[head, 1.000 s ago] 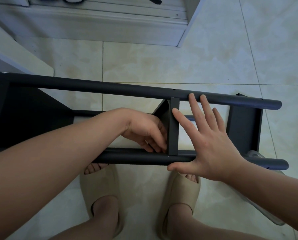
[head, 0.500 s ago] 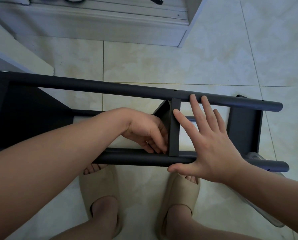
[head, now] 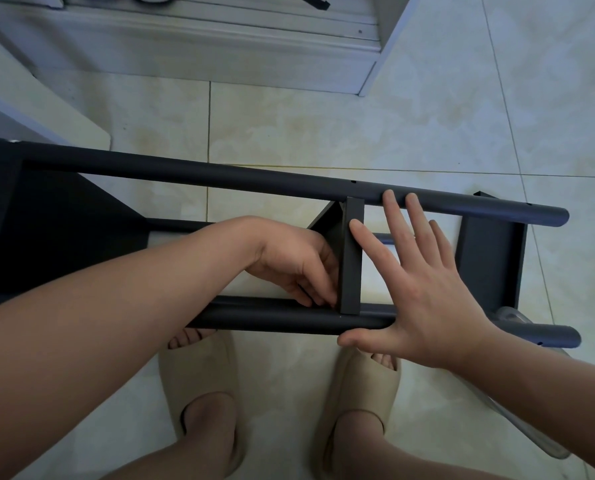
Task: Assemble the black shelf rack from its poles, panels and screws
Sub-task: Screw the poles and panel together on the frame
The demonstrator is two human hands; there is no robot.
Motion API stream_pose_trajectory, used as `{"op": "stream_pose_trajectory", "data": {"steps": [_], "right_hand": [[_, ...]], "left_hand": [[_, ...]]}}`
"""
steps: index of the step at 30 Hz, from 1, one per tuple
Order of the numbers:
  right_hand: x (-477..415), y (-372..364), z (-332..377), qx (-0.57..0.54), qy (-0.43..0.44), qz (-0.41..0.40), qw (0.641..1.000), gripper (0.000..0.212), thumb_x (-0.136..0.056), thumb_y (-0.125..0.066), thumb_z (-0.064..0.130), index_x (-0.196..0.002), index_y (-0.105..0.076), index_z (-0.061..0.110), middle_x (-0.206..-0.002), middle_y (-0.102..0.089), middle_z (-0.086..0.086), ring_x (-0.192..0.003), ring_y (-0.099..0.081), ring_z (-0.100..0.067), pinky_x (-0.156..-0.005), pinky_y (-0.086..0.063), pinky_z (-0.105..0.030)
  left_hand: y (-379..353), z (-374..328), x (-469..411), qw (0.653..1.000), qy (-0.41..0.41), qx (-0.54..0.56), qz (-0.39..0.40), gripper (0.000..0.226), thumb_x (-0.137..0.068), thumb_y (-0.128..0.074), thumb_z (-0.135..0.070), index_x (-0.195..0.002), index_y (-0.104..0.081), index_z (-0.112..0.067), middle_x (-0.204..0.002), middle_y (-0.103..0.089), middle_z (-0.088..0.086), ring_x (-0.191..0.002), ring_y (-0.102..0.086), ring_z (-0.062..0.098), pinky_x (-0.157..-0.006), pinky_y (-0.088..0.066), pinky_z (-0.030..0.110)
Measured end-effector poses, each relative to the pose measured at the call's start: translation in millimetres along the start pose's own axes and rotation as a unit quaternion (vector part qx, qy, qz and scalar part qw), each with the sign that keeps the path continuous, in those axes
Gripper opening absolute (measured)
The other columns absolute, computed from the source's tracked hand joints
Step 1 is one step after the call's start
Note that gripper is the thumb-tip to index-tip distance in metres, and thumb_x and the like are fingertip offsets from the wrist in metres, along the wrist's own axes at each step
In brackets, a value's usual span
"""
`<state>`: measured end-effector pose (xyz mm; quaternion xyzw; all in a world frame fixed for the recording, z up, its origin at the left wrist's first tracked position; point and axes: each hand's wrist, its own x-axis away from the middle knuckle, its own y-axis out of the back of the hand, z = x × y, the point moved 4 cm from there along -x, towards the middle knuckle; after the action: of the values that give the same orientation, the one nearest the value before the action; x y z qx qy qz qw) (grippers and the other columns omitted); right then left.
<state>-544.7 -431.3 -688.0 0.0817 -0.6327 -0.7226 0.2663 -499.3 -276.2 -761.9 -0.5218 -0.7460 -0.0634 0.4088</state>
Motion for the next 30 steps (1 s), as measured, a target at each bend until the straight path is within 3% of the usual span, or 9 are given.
{"op": "stream_pose_trajectory", "data": {"steps": [6, 10, 15, 21, 30], "right_hand": [[0.0, -0.3, -0.3, 0.000, 0.001, -0.003, 1.000, 0.120, -0.069, -0.044, 0.095, -0.162, -0.019, 0.024, -0.170, 0.000, -0.017, -0.156, 0.007, -0.040, -0.118, -0.017, -0.070], [0.2, -0.7, -0.6, 0.003, 0.001, -0.001, 1.000, 0.120, -0.069, -0.043, 0.095, -0.163, -0.018, 0.024, -0.170, 0.001, -0.017, -0.156, 0.008, -0.040, -0.118, -0.017, -0.070], [0.2, -0.6, -0.7, -0.001, 0.004, -0.006, 1.000, 0.119, -0.069, -0.043, 0.095, -0.162, -0.015, 0.026, -0.170, 0.002, -0.016, -0.156, 0.009, -0.039, -0.118, -0.017, -0.070], [0.3, -1.1, -0.7, -0.001, 0.005, -0.007, 1.000, 0.119, -0.070, -0.042, 0.096, -0.162, -0.015, 0.026, -0.170, 0.002, -0.016, -0.156, 0.009, -0.039, -0.119, -0.017, -0.070], [0.1, -0.7, -1.1, -0.002, 0.005, -0.004, 1.000, 0.119, -0.070, -0.043, 0.095, -0.162, -0.015, 0.026, -0.170, 0.002, -0.016, -0.156, 0.010, -0.039, -0.119, -0.016, -0.070]], "left_hand": [[1.6, -0.6, 1.4, 1.000, -0.005, -0.014, -0.008, 0.015, -0.095, -0.062, -0.009, -0.092, -0.074, -0.018, -0.089, -0.074, 0.001, -0.083, -0.066, 0.013, -0.088, -0.052, 0.031], [-0.2, -1.2, -0.2, 1.000, -0.014, -0.016, -0.011, 0.015, -0.093, -0.063, -0.003, -0.090, -0.073, -0.014, -0.085, -0.073, 0.001, -0.079, -0.064, 0.012, -0.084, -0.052, 0.028], [1.0, -1.1, -0.1, 1.000, -0.012, 0.002, -0.004, 0.016, -0.090, -0.063, 0.004, -0.098, -0.072, -0.007, -0.090, -0.074, 0.004, -0.087, -0.068, 0.014, -0.089, -0.052, 0.029], [1.1, 1.0, 0.0, 1.000, 0.009, -0.019, -0.005, 0.015, -0.095, -0.062, -0.008, -0.092, -0.073, -0.017, -0.087, -0.073, 0.000, -0.081, -0.064, 0.014, -0.087, -0.052, 0.032], [0.9, 0.1, -0.9, 1.000, 0.006, 0.005, 0.007, 0.016, -0.091, -0.062, 0.003, -0.102, -0.071, -0.005, -0.097, -0.071, 0.008, -0.089, -0.066, 0.016, -0.092, -0.051, 0.032]]}}
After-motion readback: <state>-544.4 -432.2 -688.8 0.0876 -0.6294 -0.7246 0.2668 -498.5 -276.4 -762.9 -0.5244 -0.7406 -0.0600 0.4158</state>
